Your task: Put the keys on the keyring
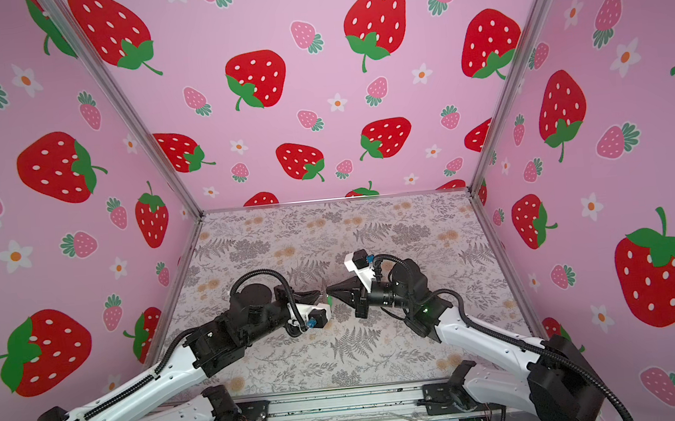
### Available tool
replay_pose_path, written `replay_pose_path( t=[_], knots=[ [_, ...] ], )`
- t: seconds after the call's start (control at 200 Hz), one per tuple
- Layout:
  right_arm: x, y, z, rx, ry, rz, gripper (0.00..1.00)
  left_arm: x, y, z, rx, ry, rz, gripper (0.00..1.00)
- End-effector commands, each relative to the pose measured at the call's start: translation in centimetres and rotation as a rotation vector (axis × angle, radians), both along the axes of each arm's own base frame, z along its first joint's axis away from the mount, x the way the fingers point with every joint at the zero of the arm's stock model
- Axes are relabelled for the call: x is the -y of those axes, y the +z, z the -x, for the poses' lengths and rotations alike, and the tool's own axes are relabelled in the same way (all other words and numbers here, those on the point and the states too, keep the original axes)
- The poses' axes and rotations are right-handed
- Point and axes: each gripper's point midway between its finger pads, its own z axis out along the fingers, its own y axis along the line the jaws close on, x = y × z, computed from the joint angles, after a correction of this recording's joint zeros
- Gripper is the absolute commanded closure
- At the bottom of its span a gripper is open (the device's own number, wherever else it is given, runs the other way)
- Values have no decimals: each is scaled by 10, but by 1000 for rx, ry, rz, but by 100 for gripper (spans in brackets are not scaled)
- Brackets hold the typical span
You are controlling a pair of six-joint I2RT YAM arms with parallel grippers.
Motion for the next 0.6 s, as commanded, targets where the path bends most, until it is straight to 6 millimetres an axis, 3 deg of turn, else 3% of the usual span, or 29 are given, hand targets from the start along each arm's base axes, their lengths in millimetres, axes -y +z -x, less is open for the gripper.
replay_pose_path(
  t=[0.0, 0.595],
  knots=[
    [-1, 2, 2, -22, 1, -12, 100, 5, 29, -3, 56, -2, 36, 100],
    [-5, -10, -9, -59, -38, 39, 100, 9, 34, -1, 61, -9, 36, 100]
  ],
)
